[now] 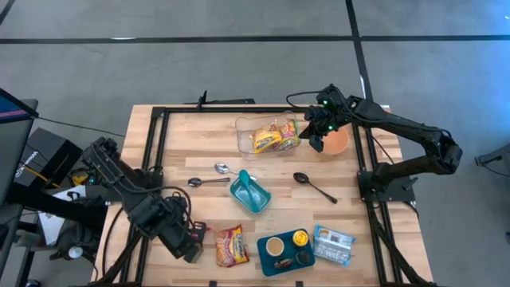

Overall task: Pick & Place Food Item
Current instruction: Put the black seasoning can into the blue bin

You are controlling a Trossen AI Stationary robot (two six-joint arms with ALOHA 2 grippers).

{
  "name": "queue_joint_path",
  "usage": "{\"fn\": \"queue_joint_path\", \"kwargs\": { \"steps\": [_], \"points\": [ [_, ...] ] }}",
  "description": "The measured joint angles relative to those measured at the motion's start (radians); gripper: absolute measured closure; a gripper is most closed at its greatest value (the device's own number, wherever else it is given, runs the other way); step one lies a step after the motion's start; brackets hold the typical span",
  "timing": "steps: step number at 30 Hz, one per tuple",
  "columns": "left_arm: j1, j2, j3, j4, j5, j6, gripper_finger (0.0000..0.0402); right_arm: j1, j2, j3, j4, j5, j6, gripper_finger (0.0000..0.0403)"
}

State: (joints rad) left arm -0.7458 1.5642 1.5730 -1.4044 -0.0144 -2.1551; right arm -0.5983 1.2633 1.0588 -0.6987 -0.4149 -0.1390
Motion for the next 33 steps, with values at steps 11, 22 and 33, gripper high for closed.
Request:
{"fn": "queue_joint_path", "kwargs": {
  "steps": [11,22,33],
  "points": [
    [-0.046,0.0,-0.022,0.031,-0.121,0.009,0.04,0.0,0.0,0.0,0.0,0.0,0.0,0.0392],
    [-0.045,0.004,-0.345,0.586,0.024,0.002,0.0401,0.0,0.0,0.0,0.0,0.0,0.0,0.0392],
    [-0.039,0.004,-0.409,0.593,0.119,-0.003,0.0401,0.0,0.0,0.0,0.0,0.0,0.0,0.0392]
  ]
}}
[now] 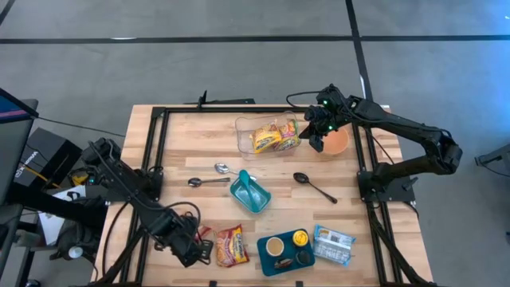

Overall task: Pick & Place Food Item
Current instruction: Put the black seasoning can into the blue bin

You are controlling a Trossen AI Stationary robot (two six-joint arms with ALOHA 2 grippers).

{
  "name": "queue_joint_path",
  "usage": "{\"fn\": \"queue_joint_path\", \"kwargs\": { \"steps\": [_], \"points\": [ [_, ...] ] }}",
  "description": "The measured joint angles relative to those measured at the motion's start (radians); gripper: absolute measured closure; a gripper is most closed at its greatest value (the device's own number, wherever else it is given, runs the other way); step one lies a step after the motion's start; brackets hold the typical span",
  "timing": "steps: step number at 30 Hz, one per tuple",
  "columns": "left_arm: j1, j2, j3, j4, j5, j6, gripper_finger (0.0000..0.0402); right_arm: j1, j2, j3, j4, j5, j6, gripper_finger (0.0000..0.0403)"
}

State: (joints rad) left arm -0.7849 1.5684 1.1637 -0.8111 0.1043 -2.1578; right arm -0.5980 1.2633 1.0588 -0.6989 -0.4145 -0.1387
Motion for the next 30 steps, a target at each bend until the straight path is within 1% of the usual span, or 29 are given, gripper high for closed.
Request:
{"fn": "queue_joint_path", "kwargs": {
  "steps": [2,6,18,23,26,30],
  "points": [
    [-0.003,0.0,0.0,-0.03,0.018,-0.02,0.0401,0.0,0.0,0.0,0.0,0.0,0.0,0.0392],
    [-0.006,0.0,0.0,-0.073,0.017,-0.024,0.0401,0.0,0.0,0.0,0.001,0.0,0.0,0.0392],
    [-0.006,0.0,0.0,-0.071,0.016,-0.022,0.0401,0.0,0.0,0.0,0.005,0.0,0.0,0.0392],
    [-0.006,0.0,0.0,-0.071,0.011,0.01,0.04,0.0,0.0,0.0,0.005,0.0,0.0,0.0392],
    [-0.006,0.0,0.0,-0.071,-0.001,0.038,0.0385,0.0,0.0,0.0,0.005,0.0,0.0,0.0392],
    [-0.006,0.0,0.0,-0.072,-0.007,0.058,0.0339,0.0,0.0,0.0,0.005,0.0,0.0,0.0392]
  ]
}}
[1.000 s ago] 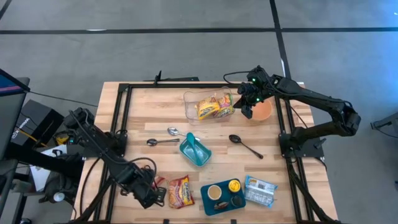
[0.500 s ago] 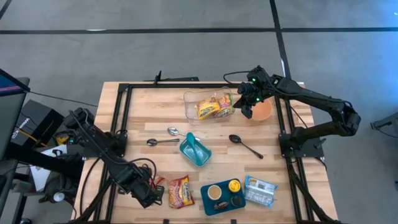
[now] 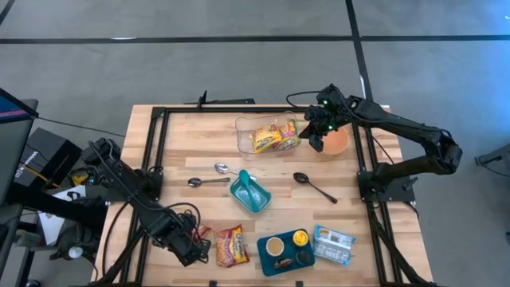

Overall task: Pick & Place Food Item
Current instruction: Put the black seasoning can into the blue bin

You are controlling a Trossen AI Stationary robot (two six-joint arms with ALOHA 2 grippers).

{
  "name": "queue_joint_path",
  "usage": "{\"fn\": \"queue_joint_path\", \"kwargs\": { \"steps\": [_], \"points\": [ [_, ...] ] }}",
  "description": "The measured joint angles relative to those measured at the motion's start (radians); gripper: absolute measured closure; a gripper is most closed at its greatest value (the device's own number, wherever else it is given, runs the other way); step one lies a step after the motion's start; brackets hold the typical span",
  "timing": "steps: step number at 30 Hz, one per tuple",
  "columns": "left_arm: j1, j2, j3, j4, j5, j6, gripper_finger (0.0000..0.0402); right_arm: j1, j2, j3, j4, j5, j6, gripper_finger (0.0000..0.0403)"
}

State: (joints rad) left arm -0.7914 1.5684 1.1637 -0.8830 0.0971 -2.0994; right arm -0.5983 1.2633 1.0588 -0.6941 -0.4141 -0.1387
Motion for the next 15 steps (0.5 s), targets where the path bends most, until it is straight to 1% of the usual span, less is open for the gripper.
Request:
{"fn": "queue_joint_path", "kwargs": {
  "steps": [3,9,12,15],
  "points": [
    [0.0,0.0,0.0,-0.002,0.0,0.002,0.0295,0.0,0.0,0.0,0.0,0.0,0.0,0.0392],
    [0.003,0.0,0.0,-0.008,0.0,0.053,0.0214,0.0,0.0,0.0,0.0,0.0,0.0,0.0392],
    [0.005,0.0,0.0,-0.007,0.0,0.083,0.0187,0.0,0.0,0.0,0.0,0.0,0.0,0.0392],
    [0.005,-0.002,-0.016,0.026,0.0,0.09,0.0173,0.0,0.0,0.0,0.0,0.0,0.007,0.0392]
  ]
}}
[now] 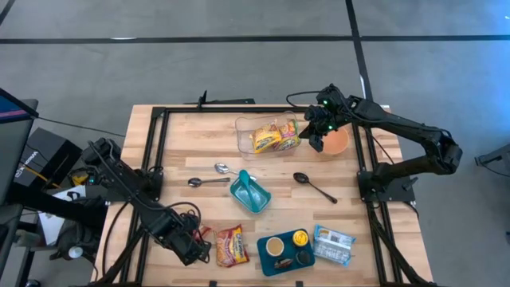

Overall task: Pick & Place Food Item
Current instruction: Put the black seasoning can into the blue bin

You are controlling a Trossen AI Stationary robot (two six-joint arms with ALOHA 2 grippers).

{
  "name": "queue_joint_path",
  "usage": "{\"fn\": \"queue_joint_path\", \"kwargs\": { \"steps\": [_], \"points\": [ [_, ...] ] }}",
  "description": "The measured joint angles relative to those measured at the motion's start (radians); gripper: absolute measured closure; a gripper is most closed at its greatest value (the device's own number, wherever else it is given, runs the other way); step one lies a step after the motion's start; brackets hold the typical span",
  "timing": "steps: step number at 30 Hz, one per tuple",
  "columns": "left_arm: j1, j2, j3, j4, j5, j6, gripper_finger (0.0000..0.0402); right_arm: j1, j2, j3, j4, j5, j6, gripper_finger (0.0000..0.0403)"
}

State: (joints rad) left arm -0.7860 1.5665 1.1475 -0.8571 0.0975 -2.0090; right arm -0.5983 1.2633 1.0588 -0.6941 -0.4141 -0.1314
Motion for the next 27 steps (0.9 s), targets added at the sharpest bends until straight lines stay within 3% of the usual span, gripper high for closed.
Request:
{"fn": "queue_joint_path", "kwargs": {
  "steps": [7,27],
  "points": [
    [0.0,0.0,-0.105,0.172,0.006,-0.013,0.018,0.0,0.0,0.0,0.0,0.0,0.0,0.0392],
    [0.009,0.0,-0.147,0.184,0.005,-0.041,0.0252,0.0,0.0,0.0,-0.001,0.0,0.001,0.0392]
  ]
}}
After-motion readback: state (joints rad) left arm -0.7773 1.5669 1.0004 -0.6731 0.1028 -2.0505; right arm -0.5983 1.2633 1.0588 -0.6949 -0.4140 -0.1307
